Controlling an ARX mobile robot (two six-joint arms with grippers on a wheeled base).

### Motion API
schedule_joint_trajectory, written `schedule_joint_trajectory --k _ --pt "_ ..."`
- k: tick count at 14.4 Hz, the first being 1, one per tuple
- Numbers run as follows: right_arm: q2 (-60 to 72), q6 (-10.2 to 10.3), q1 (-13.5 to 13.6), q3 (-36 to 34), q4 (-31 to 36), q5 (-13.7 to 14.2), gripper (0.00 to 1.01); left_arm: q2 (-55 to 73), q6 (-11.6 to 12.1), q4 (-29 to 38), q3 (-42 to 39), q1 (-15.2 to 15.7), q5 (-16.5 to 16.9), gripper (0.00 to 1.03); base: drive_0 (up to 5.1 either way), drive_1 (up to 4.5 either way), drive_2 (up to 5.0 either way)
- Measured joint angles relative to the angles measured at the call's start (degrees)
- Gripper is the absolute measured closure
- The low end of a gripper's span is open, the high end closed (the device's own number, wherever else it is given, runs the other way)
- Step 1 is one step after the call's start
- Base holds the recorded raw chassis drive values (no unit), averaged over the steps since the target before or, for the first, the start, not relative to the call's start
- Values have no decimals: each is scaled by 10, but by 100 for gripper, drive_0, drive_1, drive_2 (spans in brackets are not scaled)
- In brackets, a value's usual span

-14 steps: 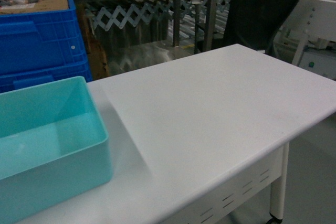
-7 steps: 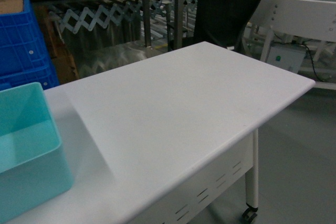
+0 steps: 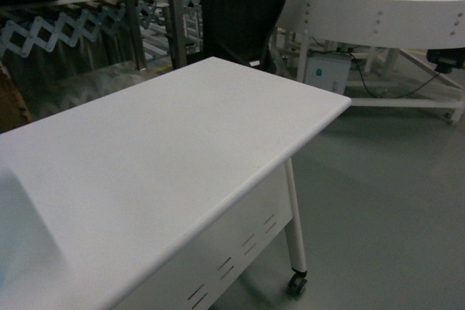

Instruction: Pick red block from blue box to shelf

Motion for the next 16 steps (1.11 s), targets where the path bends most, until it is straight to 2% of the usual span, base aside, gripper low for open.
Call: schedule_joint_trajectory --k 16 --pt "0 0 0 0 0 0 73 0 0 0 0 0 0 5 -182 -182 -182"
